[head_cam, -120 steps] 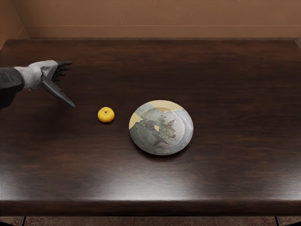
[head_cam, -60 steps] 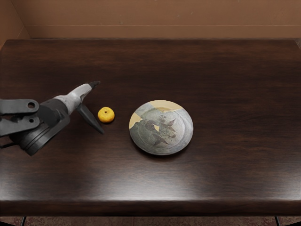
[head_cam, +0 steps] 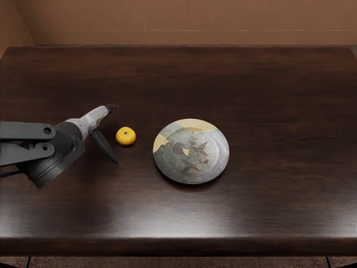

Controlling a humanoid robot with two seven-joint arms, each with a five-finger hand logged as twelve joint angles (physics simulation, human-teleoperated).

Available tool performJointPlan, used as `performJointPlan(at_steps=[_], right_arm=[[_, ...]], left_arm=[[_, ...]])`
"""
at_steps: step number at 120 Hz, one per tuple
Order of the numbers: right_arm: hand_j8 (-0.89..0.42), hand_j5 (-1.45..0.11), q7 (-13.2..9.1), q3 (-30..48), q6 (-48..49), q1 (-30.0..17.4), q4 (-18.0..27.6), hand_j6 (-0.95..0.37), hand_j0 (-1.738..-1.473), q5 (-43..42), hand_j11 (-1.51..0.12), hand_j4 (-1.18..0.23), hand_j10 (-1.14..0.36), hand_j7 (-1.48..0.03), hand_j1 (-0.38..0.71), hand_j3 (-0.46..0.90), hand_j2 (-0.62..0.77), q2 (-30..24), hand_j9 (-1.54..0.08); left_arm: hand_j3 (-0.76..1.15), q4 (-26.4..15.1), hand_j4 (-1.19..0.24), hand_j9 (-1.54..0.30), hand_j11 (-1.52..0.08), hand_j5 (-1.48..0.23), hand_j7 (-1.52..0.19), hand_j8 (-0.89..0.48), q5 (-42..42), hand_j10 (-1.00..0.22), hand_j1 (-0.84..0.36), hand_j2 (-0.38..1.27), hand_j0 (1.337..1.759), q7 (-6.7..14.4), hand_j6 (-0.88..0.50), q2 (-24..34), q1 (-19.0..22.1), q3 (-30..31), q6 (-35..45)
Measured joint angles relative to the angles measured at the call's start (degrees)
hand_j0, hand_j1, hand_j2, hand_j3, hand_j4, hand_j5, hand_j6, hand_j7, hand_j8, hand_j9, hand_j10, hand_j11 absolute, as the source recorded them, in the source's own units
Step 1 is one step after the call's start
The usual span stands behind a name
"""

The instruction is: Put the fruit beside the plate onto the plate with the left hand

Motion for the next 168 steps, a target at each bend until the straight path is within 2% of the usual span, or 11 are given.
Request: performJointPlan(at_steps=[49, 93, 168], right_arm=[[-0.02, -0.03, 0.0, 0.0, 0.0, 0.01, 0.0, -0.02, -1.658, 0.01, -0.03, -0.02, -0.02, -0.03, -0.33, 0.0, 0.0, 0.0, -0.03], [-0.02, -0.02, 0.01, 0.0, 0.0, 0.0, 0.0, -0.02, -1.658, 0.0, -0.02, -0.02, -0.02, -0.02, -0.33, 0.0, 0.0, 0.0, -0.02], [-0.02, -0.02, 0.0, 0.0, 0.0, 0.0, 0.0, -0.02, -1.658, 0.0, -0.02, -0.02, -0.02, -0.02, -0.33, 0.0, 0.0, 0.0, -0.02]], left_arm=[[0.0, 4.75, -0.14, -0.18, -0.18, -0.18, -0.18, -0.14, -0.87, -0.14, 0.19, 0.03, 1.658, -0.01, -0.14, -3.04, -1.38, 0.52, 0.0], [0.0, 6.36, -0.16, -0.21, -0.21, -0.21, -0.21, -0.16, -2.01, -0.16, 0.15, 0.03, 1.658, 0.06, -0.16, -7.82, -2.03, 0.75, 0.0], [0.0, 10.14, -0.33, -0.42, -0.42, -0.42, -0.42, -0.33, -2.23, -0.33, -0.04, 0.07, 1.658, 0.03, -0.33, -10.56, -1.26, 2.08, 0.0]])
